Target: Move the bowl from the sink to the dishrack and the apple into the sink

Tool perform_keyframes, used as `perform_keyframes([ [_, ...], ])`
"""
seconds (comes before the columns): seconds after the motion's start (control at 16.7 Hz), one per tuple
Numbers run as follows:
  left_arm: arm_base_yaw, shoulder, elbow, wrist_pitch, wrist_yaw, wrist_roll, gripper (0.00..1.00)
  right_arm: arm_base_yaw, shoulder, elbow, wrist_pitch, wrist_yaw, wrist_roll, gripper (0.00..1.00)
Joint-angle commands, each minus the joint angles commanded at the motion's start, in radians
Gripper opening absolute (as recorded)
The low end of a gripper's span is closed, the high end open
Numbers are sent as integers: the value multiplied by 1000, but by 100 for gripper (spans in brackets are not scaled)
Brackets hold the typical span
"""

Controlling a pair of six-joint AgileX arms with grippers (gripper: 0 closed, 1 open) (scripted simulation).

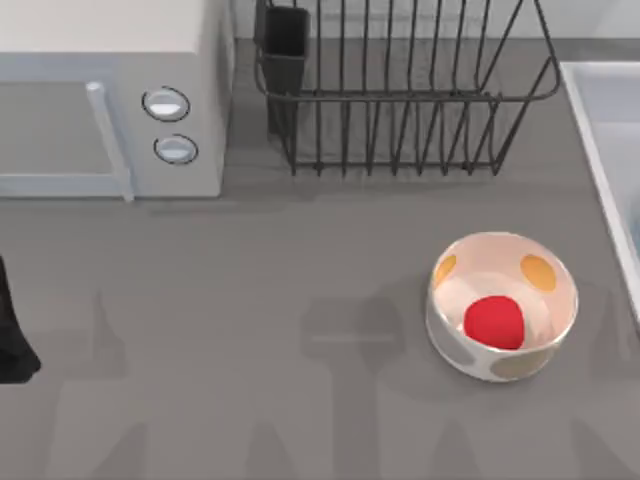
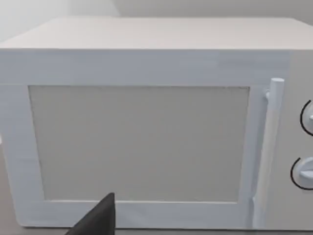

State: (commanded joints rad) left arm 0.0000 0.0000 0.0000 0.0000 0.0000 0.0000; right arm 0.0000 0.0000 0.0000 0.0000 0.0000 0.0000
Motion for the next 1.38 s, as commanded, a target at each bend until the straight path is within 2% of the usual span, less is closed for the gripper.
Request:
perform_keyframes([
  [0.3, 0, 0, 0, 0, 0, 0, 100, 2, 52, 52, -26, -10, -12, 100],
  [0.6, 0, 0, 0, 0, 0, 0, 100, -11, 317, 302, -162, -37, -66, 100],
  [0.9, 0, 0, 0, 0, 0, 0, 100, -61, 734, 696, -375, -54, -136, 100],
  [1.38, 0, 0, 0, 0, 0, 0, 100, -195, 1556, 1451, -780, -52, -253, 100],
])
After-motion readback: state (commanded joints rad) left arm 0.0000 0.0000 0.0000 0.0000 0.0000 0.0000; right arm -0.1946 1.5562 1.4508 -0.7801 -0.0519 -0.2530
